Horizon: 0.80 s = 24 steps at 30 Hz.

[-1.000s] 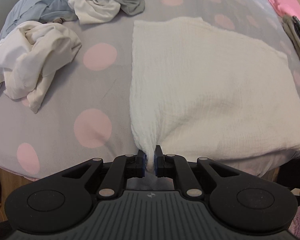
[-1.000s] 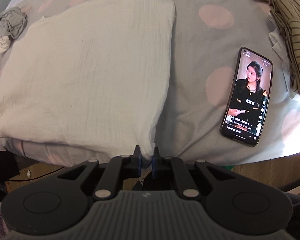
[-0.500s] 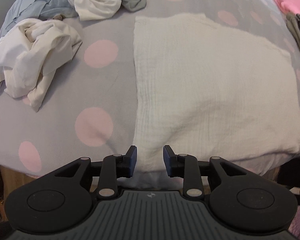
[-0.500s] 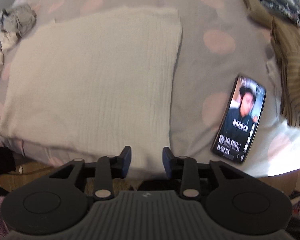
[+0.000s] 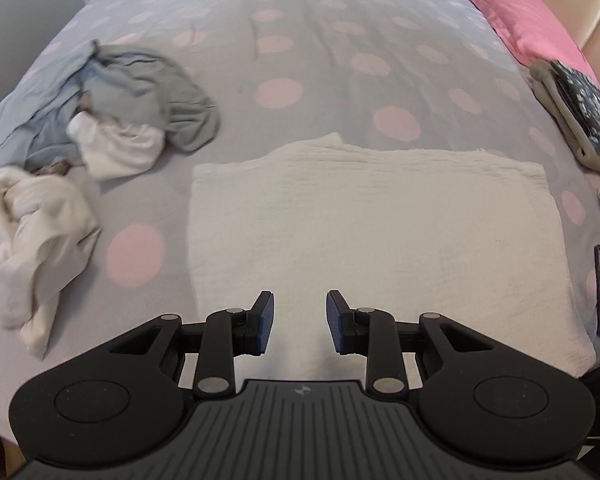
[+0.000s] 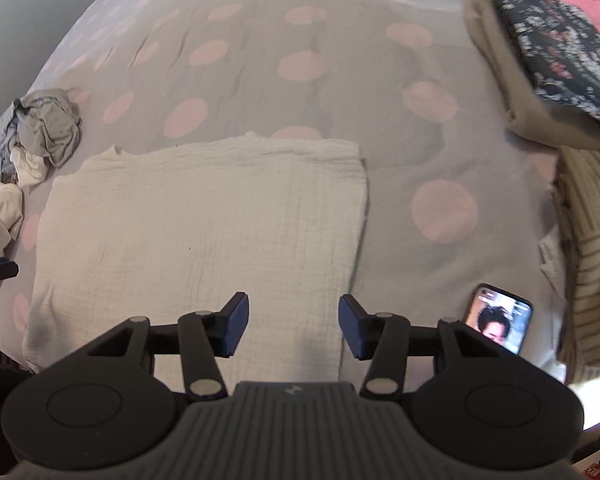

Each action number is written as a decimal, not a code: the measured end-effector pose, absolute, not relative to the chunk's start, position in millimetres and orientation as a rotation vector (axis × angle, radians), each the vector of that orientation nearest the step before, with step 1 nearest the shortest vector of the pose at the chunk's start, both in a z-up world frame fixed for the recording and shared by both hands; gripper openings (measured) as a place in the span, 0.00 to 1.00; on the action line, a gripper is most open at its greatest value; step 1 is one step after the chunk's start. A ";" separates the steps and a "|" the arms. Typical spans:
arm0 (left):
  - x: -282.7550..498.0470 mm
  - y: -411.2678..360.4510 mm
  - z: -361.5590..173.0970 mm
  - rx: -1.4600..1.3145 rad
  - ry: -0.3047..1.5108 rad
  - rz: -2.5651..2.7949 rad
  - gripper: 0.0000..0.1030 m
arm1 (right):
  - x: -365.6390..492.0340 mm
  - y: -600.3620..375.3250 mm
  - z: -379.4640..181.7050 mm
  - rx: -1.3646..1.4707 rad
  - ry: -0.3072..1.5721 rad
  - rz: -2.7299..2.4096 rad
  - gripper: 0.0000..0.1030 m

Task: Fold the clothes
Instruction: 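Open both grippers and release the folded shirt, then grasp the side edge of the folded shirt with the right gripper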

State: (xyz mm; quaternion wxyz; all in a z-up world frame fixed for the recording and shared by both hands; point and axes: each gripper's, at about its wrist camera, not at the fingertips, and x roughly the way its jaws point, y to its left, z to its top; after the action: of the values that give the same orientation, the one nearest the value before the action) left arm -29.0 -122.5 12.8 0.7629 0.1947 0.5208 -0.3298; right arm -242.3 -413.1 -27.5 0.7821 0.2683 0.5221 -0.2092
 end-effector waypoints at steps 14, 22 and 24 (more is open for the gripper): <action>11.2 -143.0 -43.1 0.384 1.258 -0.649 0.26 | -189.5 -488.9 -120.8 0.752 1.121 -0.483 0.65; 15.8 -146.0 -58.9 0.385 1.294 -0.647 0.26 | -165.7 -475.1 -135.2 0.754 1.127 -0.430 0.72; 15.8 -145.6 -59.3 0.380 1.297 -0.647 0.26 | -154.7 -463.6 -136.4 0.695 1.154 -0.434 0.70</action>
State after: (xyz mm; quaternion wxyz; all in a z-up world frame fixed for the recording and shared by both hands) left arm 15.8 -145.6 -59.3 0.7324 0.1728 0.5894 -0.2939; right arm -154.7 -463.6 -136.4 0.7599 0.3193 0.5298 -0.1995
